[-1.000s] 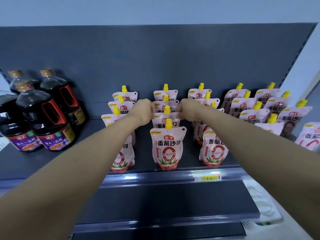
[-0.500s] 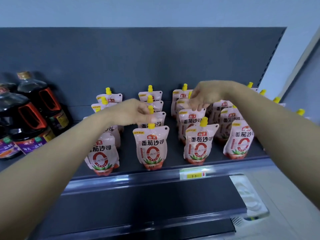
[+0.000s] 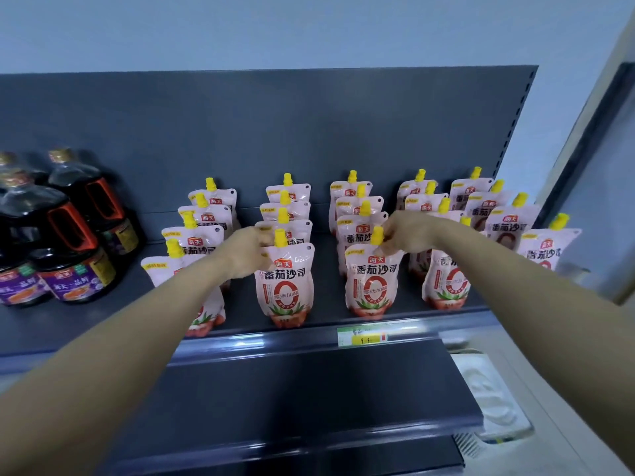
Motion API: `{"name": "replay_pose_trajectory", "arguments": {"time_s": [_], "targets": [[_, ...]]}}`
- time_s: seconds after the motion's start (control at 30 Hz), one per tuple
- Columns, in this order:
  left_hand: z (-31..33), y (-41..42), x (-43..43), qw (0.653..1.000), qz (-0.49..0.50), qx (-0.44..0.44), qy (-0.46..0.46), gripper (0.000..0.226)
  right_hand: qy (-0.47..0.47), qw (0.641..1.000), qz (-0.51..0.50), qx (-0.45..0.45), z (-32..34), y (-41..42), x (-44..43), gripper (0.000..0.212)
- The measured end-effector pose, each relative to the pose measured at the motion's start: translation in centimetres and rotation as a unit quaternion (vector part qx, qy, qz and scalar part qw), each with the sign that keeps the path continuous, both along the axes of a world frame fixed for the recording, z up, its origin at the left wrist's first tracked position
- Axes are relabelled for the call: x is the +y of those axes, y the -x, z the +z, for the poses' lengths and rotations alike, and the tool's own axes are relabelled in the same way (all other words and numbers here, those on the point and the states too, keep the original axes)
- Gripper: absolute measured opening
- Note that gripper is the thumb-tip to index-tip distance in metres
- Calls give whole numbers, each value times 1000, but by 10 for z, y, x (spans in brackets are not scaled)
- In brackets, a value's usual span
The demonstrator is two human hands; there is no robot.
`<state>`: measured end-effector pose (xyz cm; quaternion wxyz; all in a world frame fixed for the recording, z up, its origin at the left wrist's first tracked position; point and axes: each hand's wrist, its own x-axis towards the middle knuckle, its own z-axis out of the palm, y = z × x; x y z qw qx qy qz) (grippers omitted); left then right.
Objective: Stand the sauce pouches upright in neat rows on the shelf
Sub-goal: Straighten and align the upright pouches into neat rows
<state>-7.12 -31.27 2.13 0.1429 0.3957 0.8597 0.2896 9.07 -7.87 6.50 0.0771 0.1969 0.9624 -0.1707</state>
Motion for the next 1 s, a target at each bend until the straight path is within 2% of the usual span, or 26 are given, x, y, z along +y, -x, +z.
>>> {"name": "replay_pose_trajectory", "arguments": {"time_s": [0.17, 0.27, 0.4, 0.47, 0.53, 0.67, 0.77, 0.87, 1.0], "targets": [[-2, -5, 1, 999, 39, 0, -3, 28, 3, 1000, -15, 14, -5, -1, -2, 26], [-1, -10, 2, 999, 45, 29, 7, 27, 4, 999, -27, 37, -8, -2, -4, 21], [15, -25, 2, 986, 76, 143, -41, 29, 2, 997, -43, 57, -11, -3, -9, 18], [24, -33, 9, 975, 68, 196, -83, 33, 4, 998, -45, 52, -11, -4, -9, 24], [30, -46, 23, 977, 18, 185, -104, 33, 0, 998, -50, 47, -11, -5, -10, 27], [24, -66, 60, 988, -66, 132, -43, 33, -9, 995, -67, 77, -13, -13, -8, 28], [16, -66, 79, 989, -83, 124, -2, 27, -33, 992, -75, 95, -13, -18, -6, 25], [9, -62, 88, 987, -96, 131, -2, 16, -46, 988, -90, 117, -16, -18, -4, 23], [6, -61, 93, 984, -90, 150, -15, 20, -38, 989, -83, 120, -19, -16, -5, 23]]}}
